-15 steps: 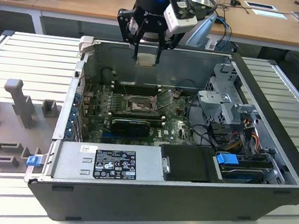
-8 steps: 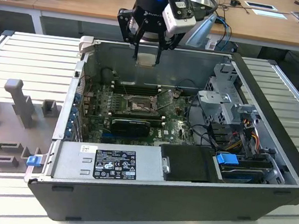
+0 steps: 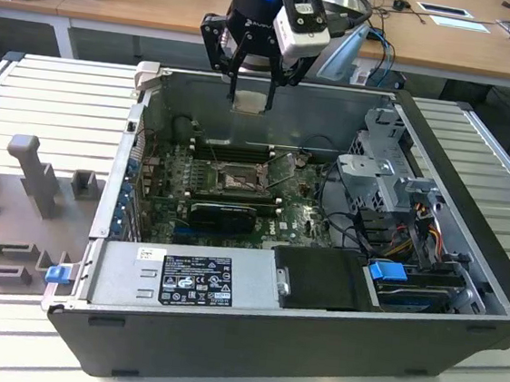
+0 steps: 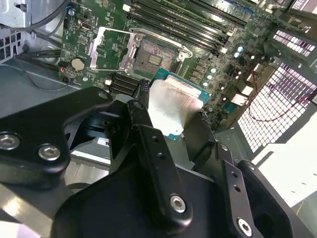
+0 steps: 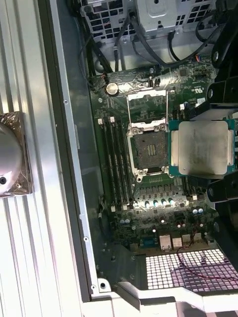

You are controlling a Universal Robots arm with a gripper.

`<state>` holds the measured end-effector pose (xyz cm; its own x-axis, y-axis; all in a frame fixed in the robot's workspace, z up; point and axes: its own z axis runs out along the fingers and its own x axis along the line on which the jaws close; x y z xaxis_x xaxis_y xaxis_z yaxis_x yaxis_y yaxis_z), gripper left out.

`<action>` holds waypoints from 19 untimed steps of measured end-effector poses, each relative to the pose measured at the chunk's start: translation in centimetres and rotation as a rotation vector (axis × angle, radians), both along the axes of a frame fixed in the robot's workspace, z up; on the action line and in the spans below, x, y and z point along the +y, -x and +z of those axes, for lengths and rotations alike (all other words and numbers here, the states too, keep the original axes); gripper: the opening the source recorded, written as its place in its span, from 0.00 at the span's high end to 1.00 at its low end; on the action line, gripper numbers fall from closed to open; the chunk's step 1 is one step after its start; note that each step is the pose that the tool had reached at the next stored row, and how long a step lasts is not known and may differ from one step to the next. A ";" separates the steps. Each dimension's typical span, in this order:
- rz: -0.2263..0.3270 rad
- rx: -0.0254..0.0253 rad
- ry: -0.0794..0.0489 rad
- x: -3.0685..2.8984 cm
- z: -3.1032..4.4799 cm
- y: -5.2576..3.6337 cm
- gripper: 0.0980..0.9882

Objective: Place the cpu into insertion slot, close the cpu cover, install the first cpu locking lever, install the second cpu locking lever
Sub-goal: 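Place the cpu into insertion slot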

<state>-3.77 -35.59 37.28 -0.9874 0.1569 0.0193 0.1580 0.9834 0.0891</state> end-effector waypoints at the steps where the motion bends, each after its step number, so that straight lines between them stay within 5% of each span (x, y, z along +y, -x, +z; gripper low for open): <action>1: -0.005 0.0000 0.000 0.00 0.00 0.00 0.52; 19: -0.089 0.0000 0.000 0.00 -0.03 0.00 0.52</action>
